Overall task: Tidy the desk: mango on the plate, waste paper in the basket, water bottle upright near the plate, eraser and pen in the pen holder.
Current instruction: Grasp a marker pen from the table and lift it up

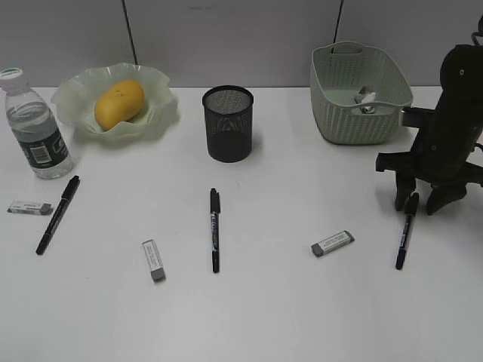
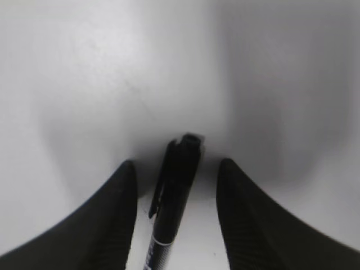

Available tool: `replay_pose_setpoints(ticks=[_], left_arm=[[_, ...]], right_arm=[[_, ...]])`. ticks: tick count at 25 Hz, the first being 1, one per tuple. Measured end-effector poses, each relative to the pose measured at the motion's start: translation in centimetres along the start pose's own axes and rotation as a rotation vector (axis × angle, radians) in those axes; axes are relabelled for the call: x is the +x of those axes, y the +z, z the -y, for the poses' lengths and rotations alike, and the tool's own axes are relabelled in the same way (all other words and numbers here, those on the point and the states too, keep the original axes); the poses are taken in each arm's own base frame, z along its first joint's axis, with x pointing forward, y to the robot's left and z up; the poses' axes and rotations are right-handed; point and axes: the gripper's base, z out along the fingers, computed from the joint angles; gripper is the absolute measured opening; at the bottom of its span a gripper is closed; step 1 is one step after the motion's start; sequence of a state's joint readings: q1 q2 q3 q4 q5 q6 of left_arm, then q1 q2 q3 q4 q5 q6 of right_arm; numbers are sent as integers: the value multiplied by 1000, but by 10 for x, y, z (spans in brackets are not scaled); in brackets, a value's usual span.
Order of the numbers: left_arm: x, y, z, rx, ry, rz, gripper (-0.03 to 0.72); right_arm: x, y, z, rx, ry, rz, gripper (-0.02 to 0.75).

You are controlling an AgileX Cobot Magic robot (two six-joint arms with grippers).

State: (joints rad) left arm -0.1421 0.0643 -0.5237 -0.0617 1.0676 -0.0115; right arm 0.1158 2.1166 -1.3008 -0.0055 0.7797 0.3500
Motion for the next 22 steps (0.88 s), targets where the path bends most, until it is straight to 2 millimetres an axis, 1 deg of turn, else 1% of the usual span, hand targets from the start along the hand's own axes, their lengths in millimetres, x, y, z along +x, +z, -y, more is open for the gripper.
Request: replay_pose_setpoints(ticks=[2,4,7,12,14,20,22], left_arm=[[0,0,0,0,0,0,502],[0,0,0,0,0,0,494],[0,0,0,0,0,0,485],[0,0,0,0,0,0,484],[0,0,0,0,0,0,482],[0,0,0,0,0,0,482],[0,0,0,0,0,0,482]], right_arm=[[-2,0,-1,-1,0,2,347],[-3,0,-1,0,0,1,276],[-2,0,-1,2,0,-5,203],[-2,0,-1,1,4,-14,176],[-1,0,-1,2,3,-18,151],[-1,-1,-2,-1,-37,-28,148],[0,-5,-3,-23,-52,-27,148]])
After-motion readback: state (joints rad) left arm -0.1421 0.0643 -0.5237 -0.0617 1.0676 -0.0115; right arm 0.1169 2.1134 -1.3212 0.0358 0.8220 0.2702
